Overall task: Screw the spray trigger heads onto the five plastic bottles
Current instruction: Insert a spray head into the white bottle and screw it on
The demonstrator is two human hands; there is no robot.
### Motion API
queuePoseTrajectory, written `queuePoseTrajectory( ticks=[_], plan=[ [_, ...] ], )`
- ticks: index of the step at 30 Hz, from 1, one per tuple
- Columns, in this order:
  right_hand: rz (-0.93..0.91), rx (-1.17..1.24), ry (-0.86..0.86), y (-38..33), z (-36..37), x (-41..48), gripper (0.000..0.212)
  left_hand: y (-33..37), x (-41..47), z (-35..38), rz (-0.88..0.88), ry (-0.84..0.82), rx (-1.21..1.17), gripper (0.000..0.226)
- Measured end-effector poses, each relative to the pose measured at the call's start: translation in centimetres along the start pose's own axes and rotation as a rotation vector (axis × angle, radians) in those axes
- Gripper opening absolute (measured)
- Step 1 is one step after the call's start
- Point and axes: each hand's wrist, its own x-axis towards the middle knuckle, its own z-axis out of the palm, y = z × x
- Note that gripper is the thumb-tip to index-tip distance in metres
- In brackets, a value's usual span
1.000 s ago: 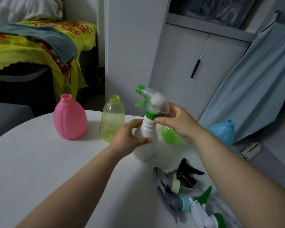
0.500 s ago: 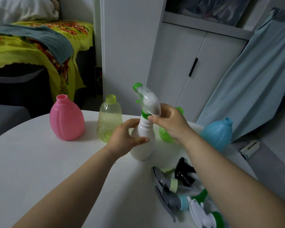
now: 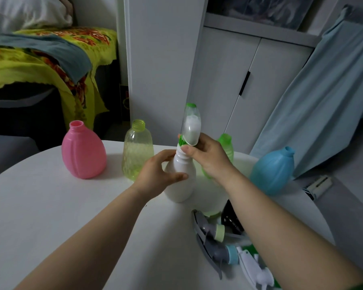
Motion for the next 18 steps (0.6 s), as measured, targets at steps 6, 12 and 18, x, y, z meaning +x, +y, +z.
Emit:
queuePoseTrajectory(
  ticks=[6,12,18],
  plan=[
    [0.022,-0.007,0.036,0.1,0.5,-0.1,0.018,0.4,-0.5,0.4,-0.004,0.063,0.078,0.053],
    [0.095,-0.102,0.065,-0.4,0.7,0.5,0.034,0.1,0.3,-1.2,0.014,-0.229,0.087,0.063],
    [0.094,-0.114,-0.008,0.3,0.5,-0.4,0.03,-0.6,0.2,-0.7,0.029,-0.165,0.04,0.058]
  ],
)
